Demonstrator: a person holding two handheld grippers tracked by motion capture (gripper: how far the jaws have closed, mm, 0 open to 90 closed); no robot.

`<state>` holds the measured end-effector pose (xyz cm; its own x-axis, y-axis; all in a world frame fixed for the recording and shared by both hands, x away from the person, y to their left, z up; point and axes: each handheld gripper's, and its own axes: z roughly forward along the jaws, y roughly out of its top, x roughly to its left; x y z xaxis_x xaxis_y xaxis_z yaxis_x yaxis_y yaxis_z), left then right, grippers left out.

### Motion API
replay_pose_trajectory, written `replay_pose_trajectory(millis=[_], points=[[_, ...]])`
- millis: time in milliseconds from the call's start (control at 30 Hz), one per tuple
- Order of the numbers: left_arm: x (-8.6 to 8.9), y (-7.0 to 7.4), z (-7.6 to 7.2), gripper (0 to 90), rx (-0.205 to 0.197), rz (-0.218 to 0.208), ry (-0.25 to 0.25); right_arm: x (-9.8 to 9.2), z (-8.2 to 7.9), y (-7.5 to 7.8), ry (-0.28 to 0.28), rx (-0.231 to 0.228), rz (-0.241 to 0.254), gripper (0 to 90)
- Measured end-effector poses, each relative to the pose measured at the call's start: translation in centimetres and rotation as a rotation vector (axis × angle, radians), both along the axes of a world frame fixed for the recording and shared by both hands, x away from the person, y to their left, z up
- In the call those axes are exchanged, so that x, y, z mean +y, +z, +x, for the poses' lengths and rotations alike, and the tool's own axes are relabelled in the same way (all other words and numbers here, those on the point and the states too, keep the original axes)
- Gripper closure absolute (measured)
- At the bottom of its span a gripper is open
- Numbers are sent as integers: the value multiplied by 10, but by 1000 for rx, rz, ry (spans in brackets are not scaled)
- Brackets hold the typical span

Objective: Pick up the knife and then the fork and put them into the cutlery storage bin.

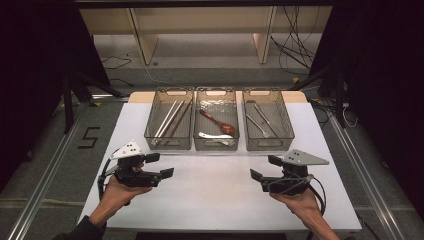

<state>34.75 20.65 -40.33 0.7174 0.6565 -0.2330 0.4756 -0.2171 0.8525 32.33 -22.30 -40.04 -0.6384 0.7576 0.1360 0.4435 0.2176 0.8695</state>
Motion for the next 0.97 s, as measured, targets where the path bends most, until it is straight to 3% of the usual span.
replay_pose_trajectory(millis=[967], points=[[-1,0,1,187,3,7,0,-1,3,-1,-5,1,-9,195]])
